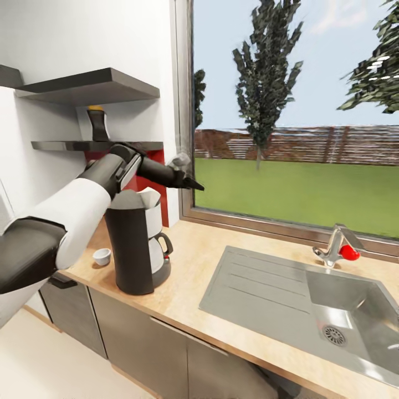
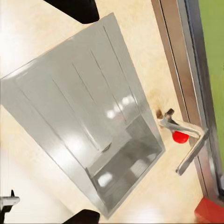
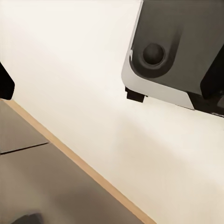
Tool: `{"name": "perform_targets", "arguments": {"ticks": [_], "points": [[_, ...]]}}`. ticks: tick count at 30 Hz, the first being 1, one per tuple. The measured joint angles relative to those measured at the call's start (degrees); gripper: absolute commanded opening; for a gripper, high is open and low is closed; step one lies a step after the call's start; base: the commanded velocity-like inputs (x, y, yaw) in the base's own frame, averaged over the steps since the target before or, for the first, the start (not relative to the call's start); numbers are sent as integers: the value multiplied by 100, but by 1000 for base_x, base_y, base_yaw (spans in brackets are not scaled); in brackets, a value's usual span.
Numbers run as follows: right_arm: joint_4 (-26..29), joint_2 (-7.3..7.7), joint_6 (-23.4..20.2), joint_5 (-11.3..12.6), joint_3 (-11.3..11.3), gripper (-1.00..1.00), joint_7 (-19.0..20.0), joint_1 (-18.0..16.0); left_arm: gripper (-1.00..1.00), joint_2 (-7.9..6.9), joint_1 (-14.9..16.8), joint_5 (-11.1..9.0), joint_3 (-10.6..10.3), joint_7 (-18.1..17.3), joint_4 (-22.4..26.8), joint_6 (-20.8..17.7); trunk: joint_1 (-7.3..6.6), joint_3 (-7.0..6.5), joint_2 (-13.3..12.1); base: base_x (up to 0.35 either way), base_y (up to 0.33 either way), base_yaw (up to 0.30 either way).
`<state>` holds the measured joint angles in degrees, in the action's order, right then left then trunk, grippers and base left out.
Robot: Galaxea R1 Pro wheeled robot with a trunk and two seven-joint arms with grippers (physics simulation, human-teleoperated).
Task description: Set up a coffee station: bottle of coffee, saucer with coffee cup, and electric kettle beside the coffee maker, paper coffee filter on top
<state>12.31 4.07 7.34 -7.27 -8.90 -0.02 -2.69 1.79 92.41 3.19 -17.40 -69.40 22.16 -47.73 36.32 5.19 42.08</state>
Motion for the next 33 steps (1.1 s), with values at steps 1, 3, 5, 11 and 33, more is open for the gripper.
{"name": "perform_targets", "arguments": {"ticks": [1, 3, 5, 11, 33], "points": [[0, 1, 0, 0, 1, 100, 0, 0, 100, -4, -80, 0, 0, -115, -17, 135, 0, 0, 0, -15, 0, 0], [1, 3, 0, 0, 2, 100, 1, 0, 100, -17, -335, 2, -2, -478, -91, 477, 0, 0, 0, -10, 0, 0], [1, 1, 0, -1, 1, 100, 2, -1, 100, -64, -806, 4, -1, -1332, -210, 1176, -1, 1, 1, -4, 0, 0], [2, -3, 0, 0, -5, 100, 1, 0, 100, -206, -1291, 7, 1, -2031, -725, 2418, 0, 0, 1, -9, 0, 0], [2, -4, 0, 1, 3, 100, -6, 0, 100, -236, -1378, 7, 7, -2035, -1678, 3392, 2, -1, 1, -184, 0, 0]]}}
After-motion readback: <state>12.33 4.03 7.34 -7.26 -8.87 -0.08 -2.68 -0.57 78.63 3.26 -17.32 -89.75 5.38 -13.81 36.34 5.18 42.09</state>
